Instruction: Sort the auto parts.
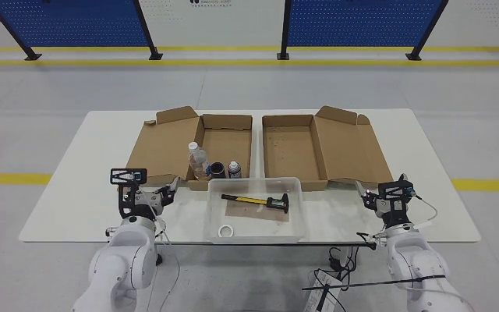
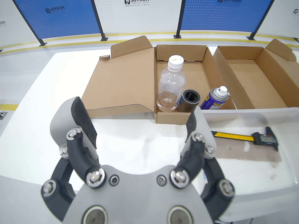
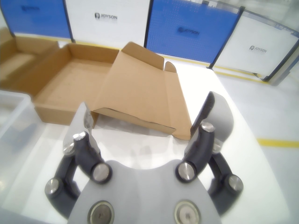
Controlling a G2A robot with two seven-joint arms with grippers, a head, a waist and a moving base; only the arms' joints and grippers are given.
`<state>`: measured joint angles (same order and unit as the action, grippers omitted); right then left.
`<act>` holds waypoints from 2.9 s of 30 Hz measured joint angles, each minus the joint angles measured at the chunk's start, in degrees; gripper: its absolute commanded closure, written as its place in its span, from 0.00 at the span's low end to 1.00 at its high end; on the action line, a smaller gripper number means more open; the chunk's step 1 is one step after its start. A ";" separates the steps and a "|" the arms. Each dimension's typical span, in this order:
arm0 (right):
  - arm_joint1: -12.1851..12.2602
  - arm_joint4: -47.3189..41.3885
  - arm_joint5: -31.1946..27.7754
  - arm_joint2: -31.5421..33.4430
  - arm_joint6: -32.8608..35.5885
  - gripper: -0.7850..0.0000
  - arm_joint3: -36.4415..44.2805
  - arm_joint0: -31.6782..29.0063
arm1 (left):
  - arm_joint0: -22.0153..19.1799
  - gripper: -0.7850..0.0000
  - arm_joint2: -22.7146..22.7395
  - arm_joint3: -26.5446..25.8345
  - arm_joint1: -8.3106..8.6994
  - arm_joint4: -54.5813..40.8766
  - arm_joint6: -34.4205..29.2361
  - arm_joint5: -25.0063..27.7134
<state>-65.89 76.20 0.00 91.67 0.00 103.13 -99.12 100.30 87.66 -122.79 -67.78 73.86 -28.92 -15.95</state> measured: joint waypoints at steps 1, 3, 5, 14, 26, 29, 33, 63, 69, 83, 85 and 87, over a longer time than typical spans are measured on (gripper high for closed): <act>0.00 0.00 0.00 0.00 0.00 0.00 0.00 0.00 | 0.22 0.00 0.67 0.02 0.01 -0.42 -0.05 0.33; -0.03 -0.13 -0.17 -0.08 -0.01 0.00 0.12 0.09 | 0.69 0.00 2.05 -0.05 0.04 -0.81 -0.15 0.99; -0.08 -0.31 -0.79 -0.23 -0.10 0.00 0.71 0.28 | 1.04 0.00 3.13 -0.26 0.04 -1.07 -0.21 1.24; 0.08 -0.64 -7.06 0.08 2.75 0.00 8.09 0.57 | 1.28 0.00 4.01 -0.39 0.02 -1.10 -0.85 2.54; 1.26 1.69 -23.81 2.23 7.78 0.00 18.18 2.87 | 1.28 0.00 4.01 -0.39 0.02 -1.10 -0.84 2.53; 1.77 2.74 -29.92 3.02 10.46 0.00 19.72 3.60 | 1.28 0.00 4.01 -0.39 0.02 -1.10 -0.84 2.53; 2.65 3.34 -40.06 4.62 14.69 0.00 20.55 4.71 | 1.28 0.00 4.01 -0.39 0.02 -1.10 -0.84 2.53; 5.83 -4.14 -56.39 6.97 24.49 0.00 17.20 8.85 | 1.28 0.00 4.01 -0.39 0.02 -1.10 -0.84 2.53; 5.83 -10.31 -51.22 -2.64 36.52 0.00 18.64 15.14 | 1.28 0.00 4.01 -0.39 0.02 -1.10 -0.85 2.53; 2.65 -36.84 -23.25 -30.80 68.90 0.00 7.09 36.68 | 1.28 0.00 4.01 -0.39 0.02 -1.10 -0.84 2.53; 2.30 -39.44 -21.41 -32.48 69.13 0.00 5.13 37.68 | 1.28 0.00 4.01 -0.39 0.02 -1.10 -0.84 2.53; 2.04 -41.13 -19.42 -33.35 69.79 0.00 3.44 39.14 | 1.28 0.00 4.01 -0.39 0.02 -1.10 -0.84 2.53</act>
<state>-63.85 35.08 -19.42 58.32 69.79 106.57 -59.98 101.58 91.67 -123.18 -67.76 72.76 -29.76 -13.42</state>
